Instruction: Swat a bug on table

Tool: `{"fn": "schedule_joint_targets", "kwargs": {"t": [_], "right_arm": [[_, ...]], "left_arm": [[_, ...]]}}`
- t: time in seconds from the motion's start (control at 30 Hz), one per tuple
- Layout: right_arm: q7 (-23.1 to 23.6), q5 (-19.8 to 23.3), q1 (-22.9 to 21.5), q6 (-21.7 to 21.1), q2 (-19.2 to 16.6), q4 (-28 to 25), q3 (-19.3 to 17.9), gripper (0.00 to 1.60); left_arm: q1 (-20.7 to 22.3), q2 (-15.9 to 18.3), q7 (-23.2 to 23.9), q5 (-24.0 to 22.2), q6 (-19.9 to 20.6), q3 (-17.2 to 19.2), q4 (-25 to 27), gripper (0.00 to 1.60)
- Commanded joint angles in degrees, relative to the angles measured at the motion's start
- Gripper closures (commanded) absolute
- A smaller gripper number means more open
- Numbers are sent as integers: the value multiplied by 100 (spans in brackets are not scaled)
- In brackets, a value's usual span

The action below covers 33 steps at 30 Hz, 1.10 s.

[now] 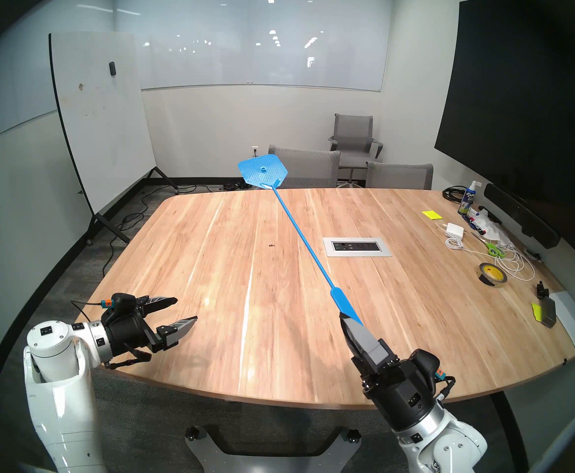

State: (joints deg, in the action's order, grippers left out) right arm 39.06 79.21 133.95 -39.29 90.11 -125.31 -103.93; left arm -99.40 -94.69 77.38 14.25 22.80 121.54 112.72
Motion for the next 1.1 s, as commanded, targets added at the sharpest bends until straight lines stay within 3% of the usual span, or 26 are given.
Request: {"fn": "schedule_joint_targets", "kwargs": {"t": [0.0,0.23,0.57,1.07], "right_arm": [[-42,219,-220,-38,72,-145,-29,160],[-211,252,-367,-67,148,-187,74,160],[-446,-34,-573,111,264,-22,489,160],[-697,-88,-970,225,382,217,609,160]], "left_arm": [[-5,13,-8,-33,-2,-15,81,0],[-4,12,-6,-31,-2,-13,81,0],[-5,13,-9,-33,-2,-15,82,0],[-5,13,-9,-33,-2,-15,82,0]]}}
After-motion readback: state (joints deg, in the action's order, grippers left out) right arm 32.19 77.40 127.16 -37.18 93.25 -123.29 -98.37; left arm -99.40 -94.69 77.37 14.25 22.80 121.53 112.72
